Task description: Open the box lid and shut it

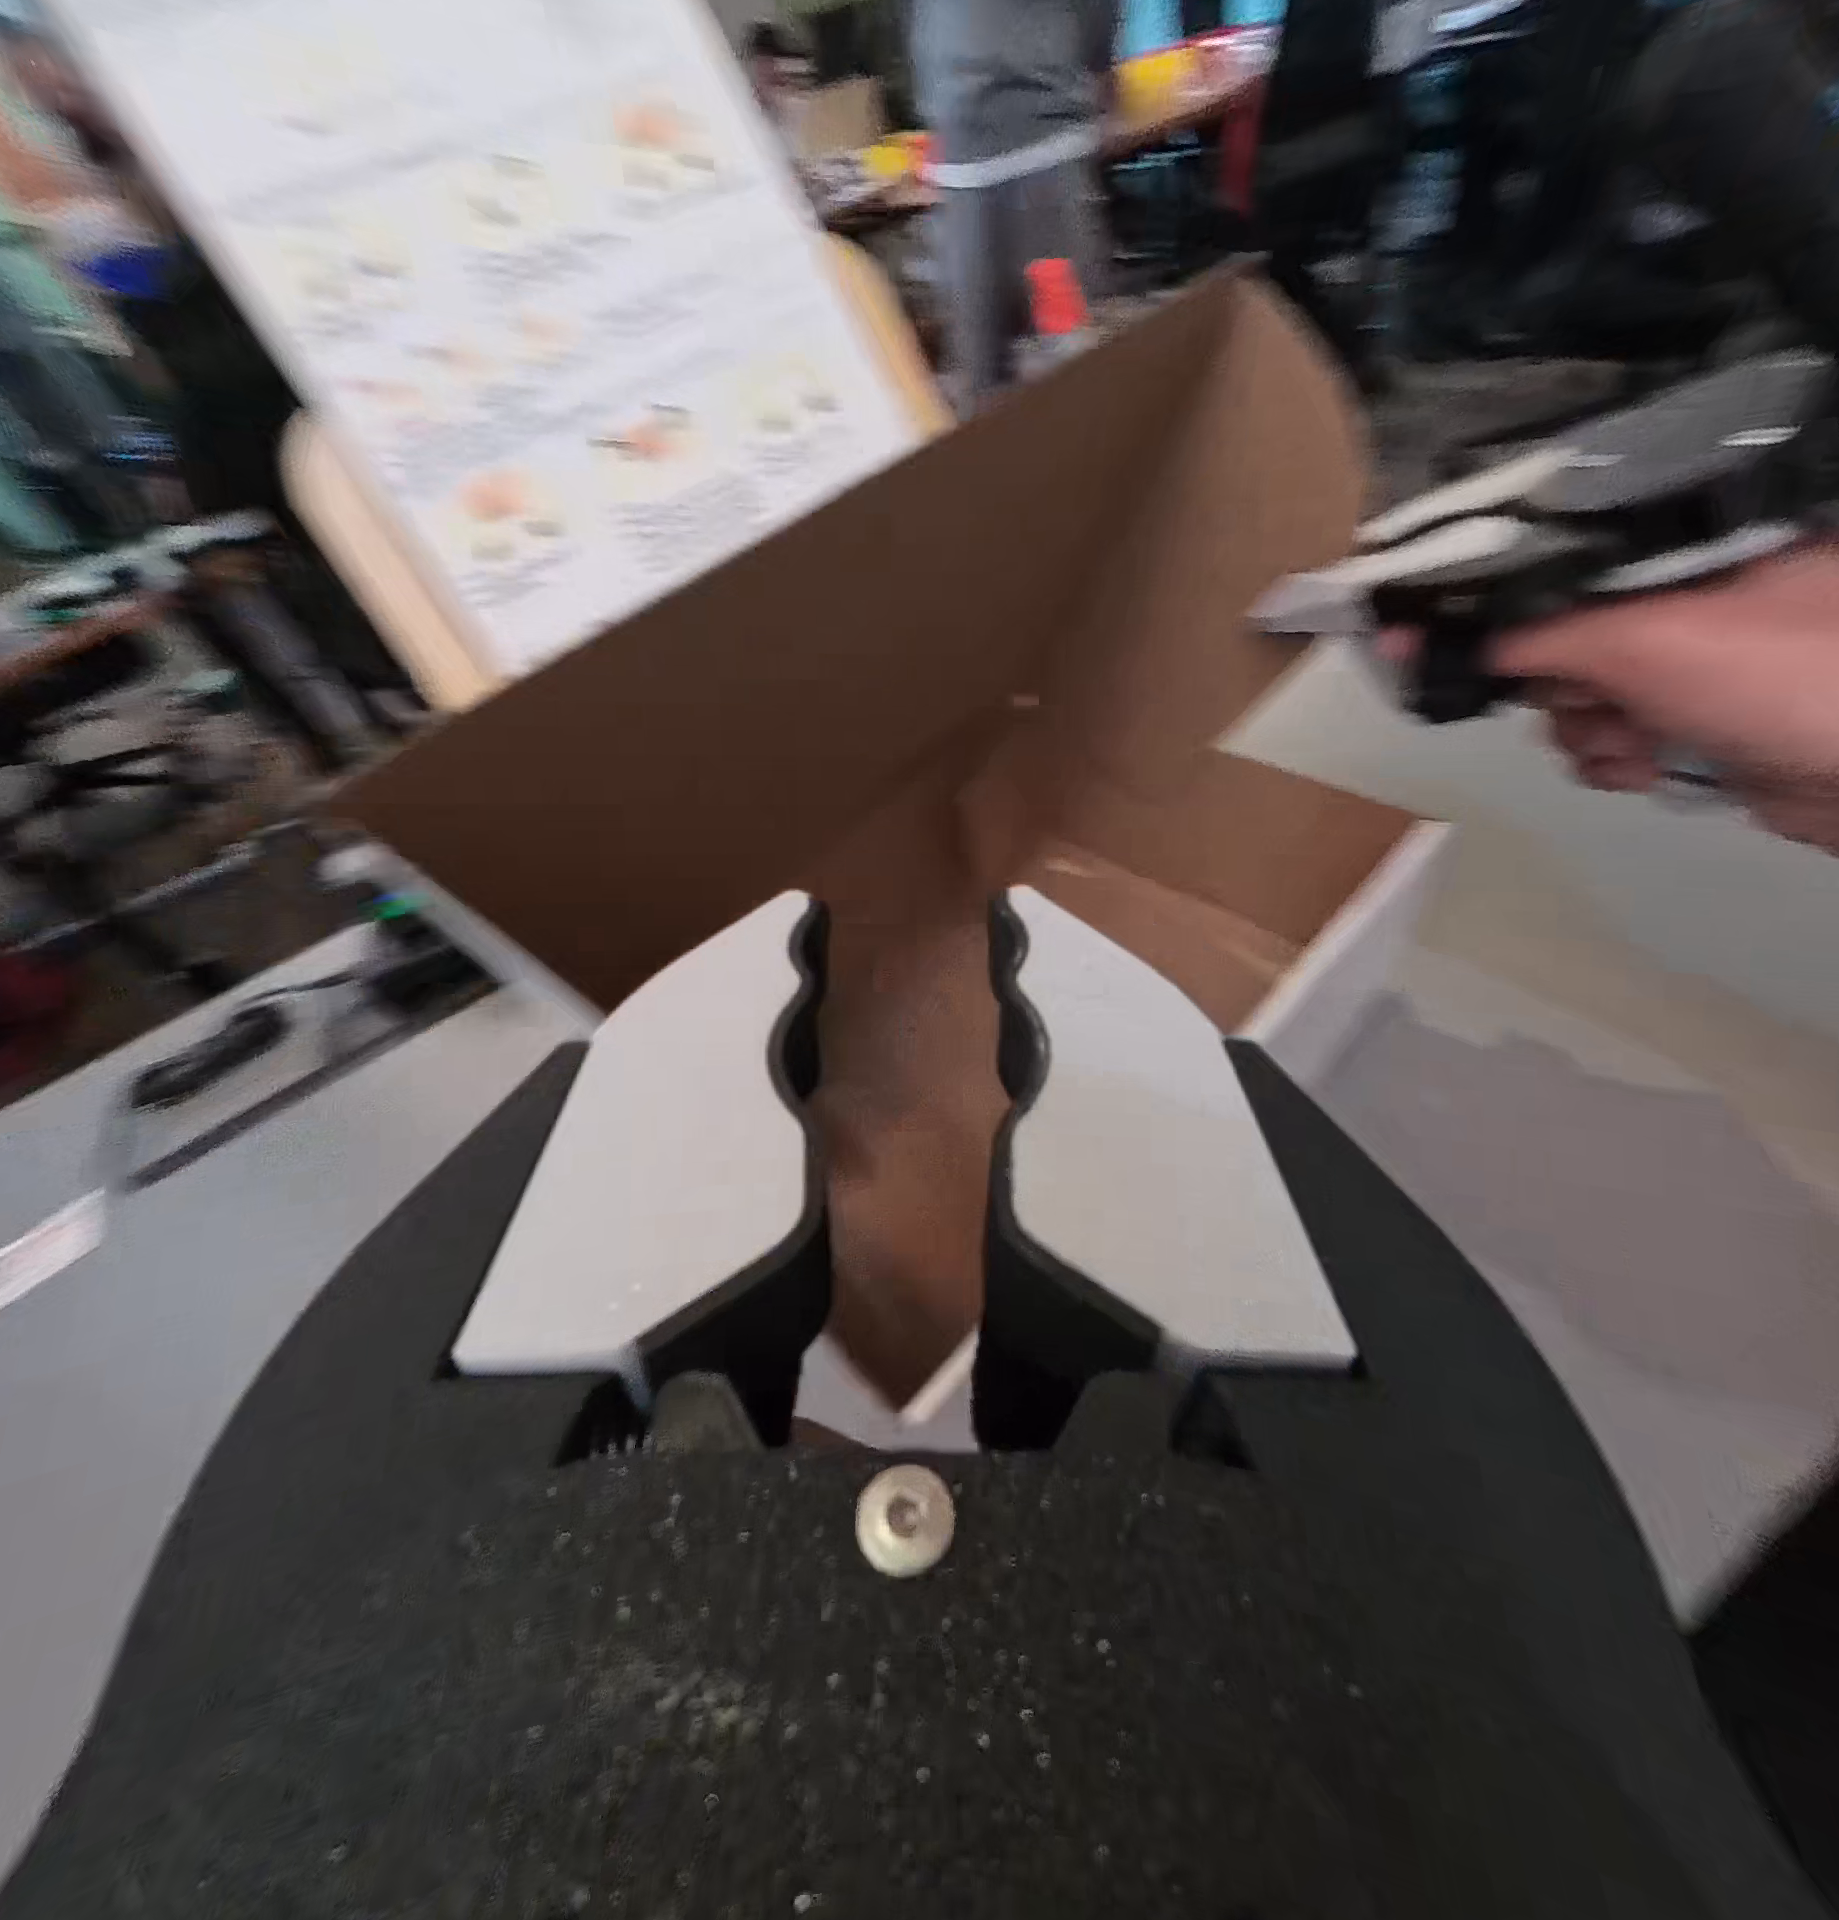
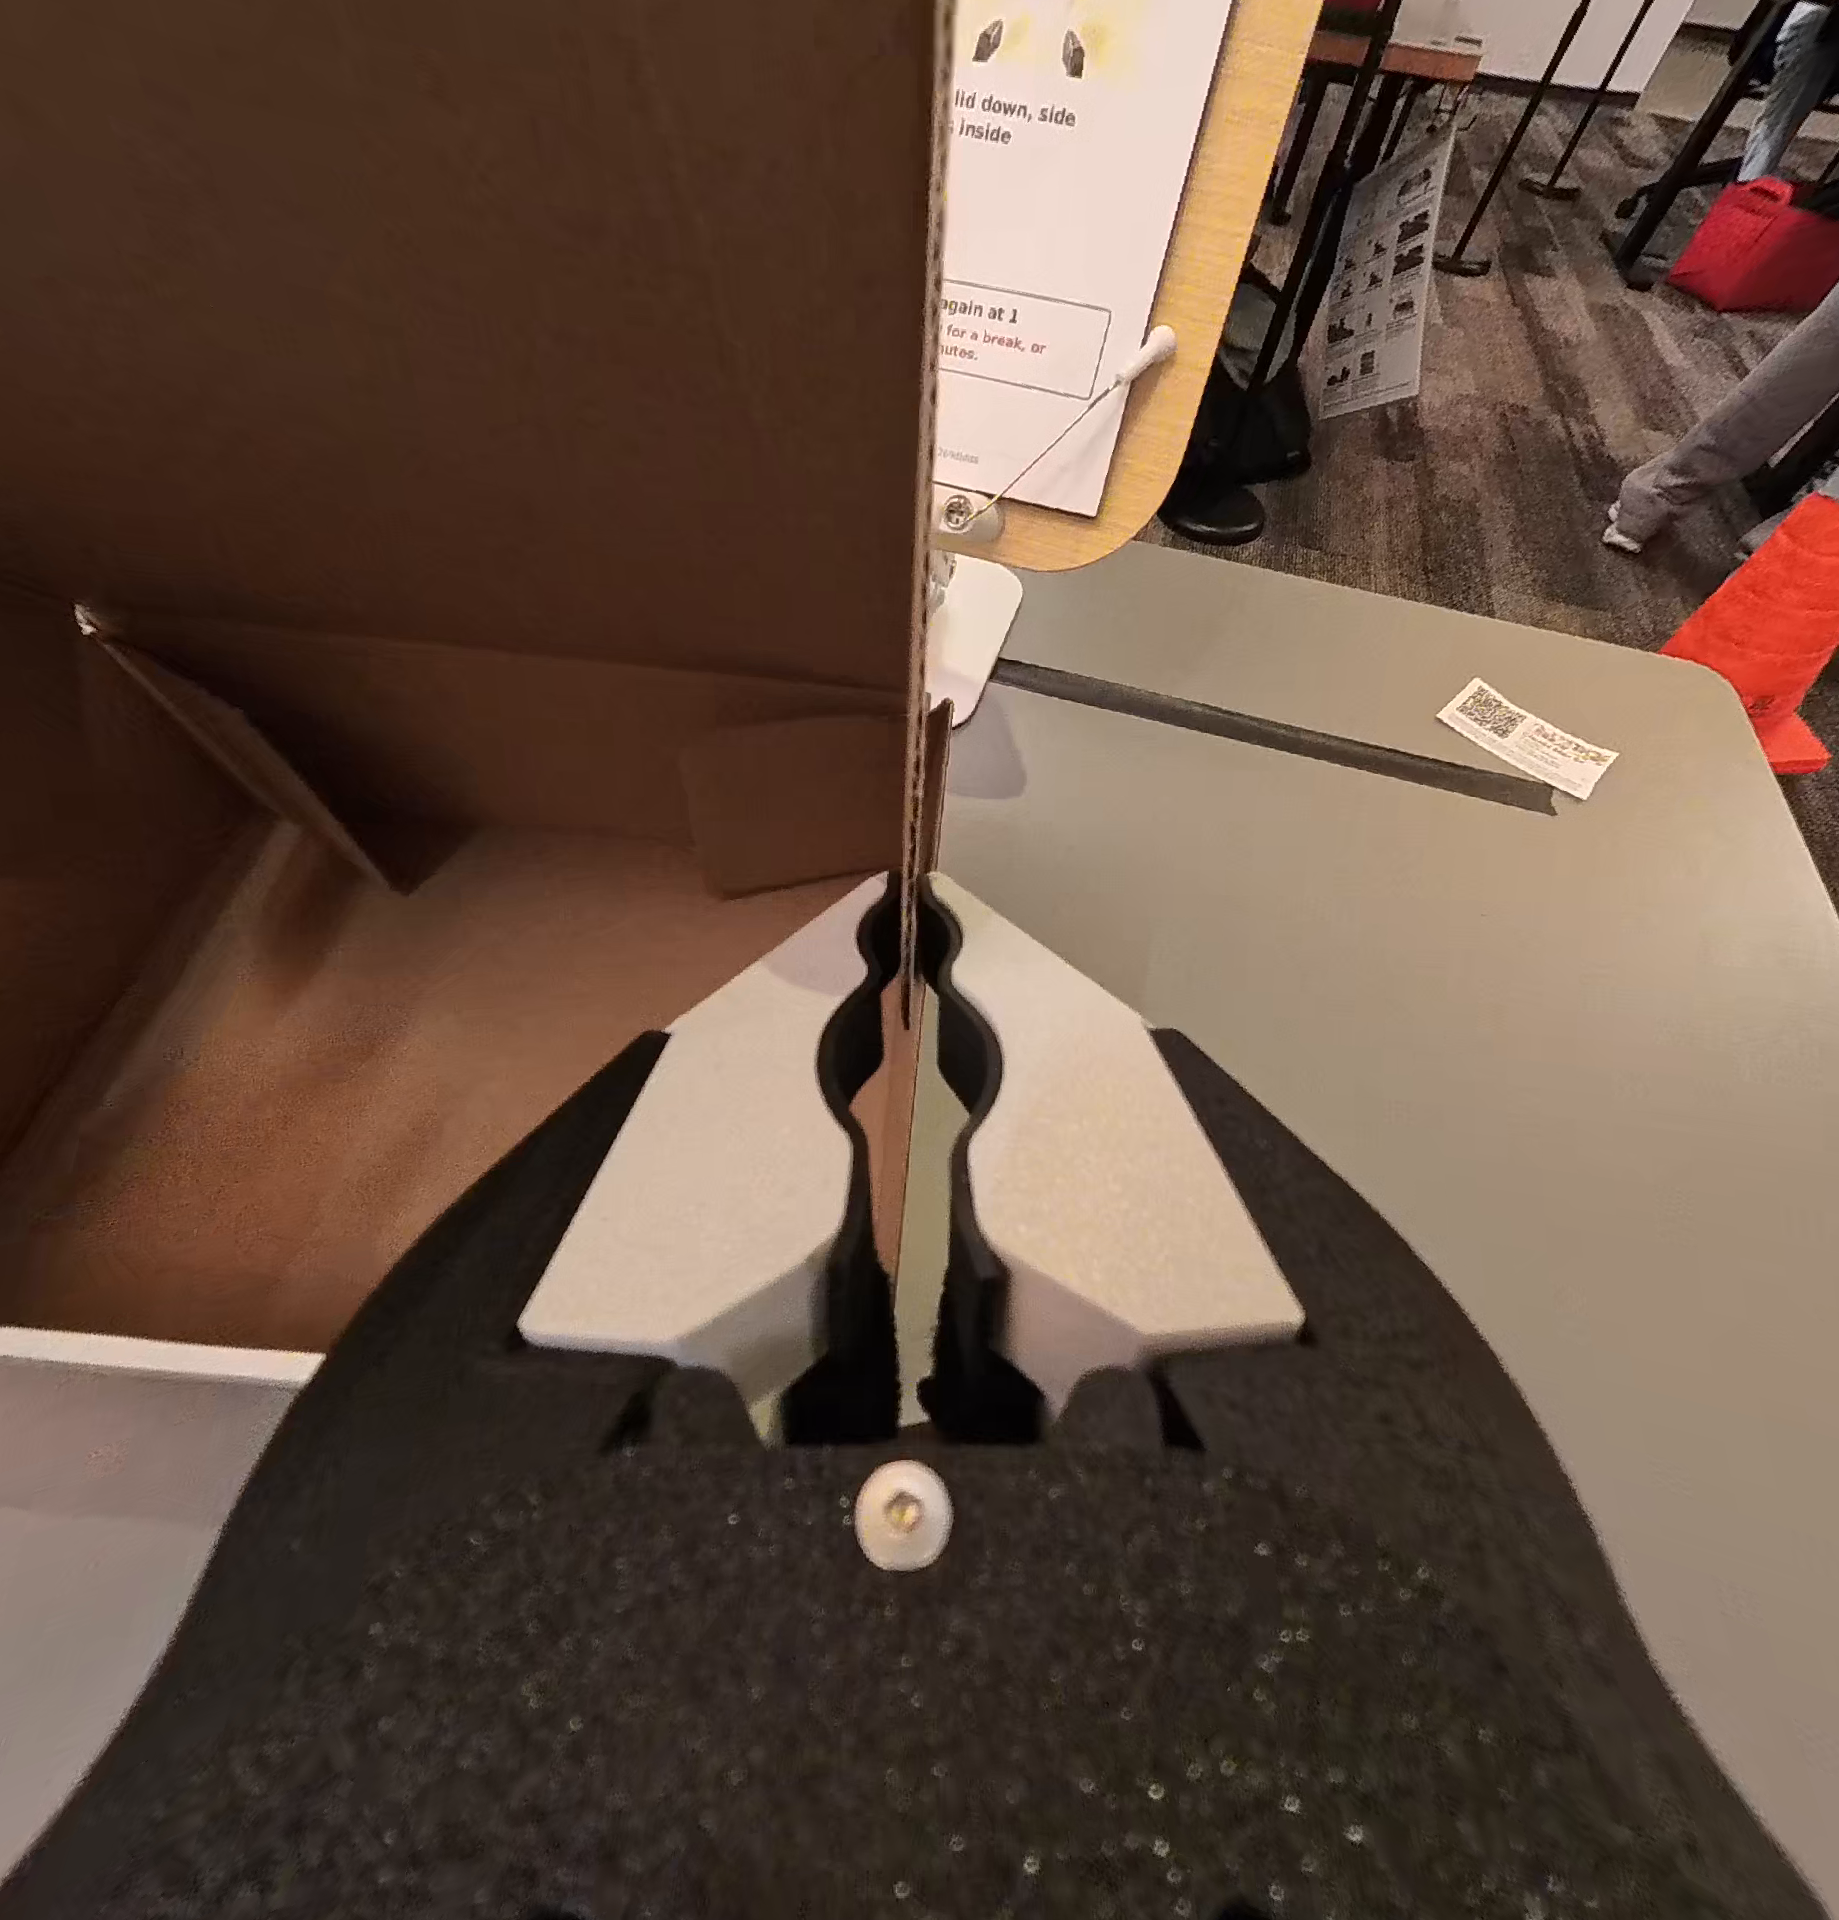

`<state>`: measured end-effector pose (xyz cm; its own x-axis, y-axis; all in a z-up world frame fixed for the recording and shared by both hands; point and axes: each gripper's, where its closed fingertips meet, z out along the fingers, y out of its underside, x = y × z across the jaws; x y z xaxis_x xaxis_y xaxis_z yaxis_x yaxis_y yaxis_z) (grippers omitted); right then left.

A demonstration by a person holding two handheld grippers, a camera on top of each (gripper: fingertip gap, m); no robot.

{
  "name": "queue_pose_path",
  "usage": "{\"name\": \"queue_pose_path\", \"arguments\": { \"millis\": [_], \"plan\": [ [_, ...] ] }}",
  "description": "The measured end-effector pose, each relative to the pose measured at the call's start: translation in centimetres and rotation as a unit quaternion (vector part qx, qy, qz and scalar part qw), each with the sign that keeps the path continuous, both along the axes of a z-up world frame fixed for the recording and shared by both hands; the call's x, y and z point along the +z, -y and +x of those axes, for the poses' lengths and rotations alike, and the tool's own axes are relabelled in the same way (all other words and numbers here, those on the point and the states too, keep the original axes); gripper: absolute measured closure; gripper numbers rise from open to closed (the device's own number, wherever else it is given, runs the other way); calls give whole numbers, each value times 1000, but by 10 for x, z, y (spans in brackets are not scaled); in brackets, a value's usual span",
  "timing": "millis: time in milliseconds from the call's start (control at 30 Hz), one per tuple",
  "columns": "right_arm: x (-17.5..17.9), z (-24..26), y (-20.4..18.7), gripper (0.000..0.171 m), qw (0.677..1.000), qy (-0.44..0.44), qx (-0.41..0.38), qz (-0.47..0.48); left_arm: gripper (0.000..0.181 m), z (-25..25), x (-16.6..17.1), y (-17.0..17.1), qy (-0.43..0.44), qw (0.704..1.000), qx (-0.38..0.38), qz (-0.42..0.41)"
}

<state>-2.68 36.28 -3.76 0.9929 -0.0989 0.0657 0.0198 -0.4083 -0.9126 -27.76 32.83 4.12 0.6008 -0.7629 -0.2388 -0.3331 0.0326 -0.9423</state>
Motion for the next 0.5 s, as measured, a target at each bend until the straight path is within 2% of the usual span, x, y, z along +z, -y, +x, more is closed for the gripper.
{"name": "queue_pose_path", "arguments": {
  "millis": [67, 133, 233, 300, 367, 400, 500],
  "plan": [
    [-1, 0, 0, 170, 1000, -1, -1, -4, 141, -26, 0, -20, 3, 998, 55, 0],
    [-2, -2, 2, 170, 1000, -2, 0, -6, 128, -41, -13, -37, -2, 996, 89, -26],
    [-5, -4, 6, 170, 1000, 4, 5, -14, 127, -47, -39, -67, -17, 991, 123, -49],
    [-5, -6, 8, 170, 1000, 6, 7, -14, 138, -40, -56, -80, -21, 990, 118, -78],
    [-5, -9, 9, 169, 1000, 8, 16, -14, 164, -38, -63, -89, -24, 989, 123, -81],
    [-5, -11, 10, 167, 1000, 11, 24, -16, 169, -41, -64, -93, -23, 988, 134, -77],
    [11, -26, 31, 137, 997, -13, 68, -17, 176, -48, -64, -101, -34, 984, 159, -70]
  ]
}}
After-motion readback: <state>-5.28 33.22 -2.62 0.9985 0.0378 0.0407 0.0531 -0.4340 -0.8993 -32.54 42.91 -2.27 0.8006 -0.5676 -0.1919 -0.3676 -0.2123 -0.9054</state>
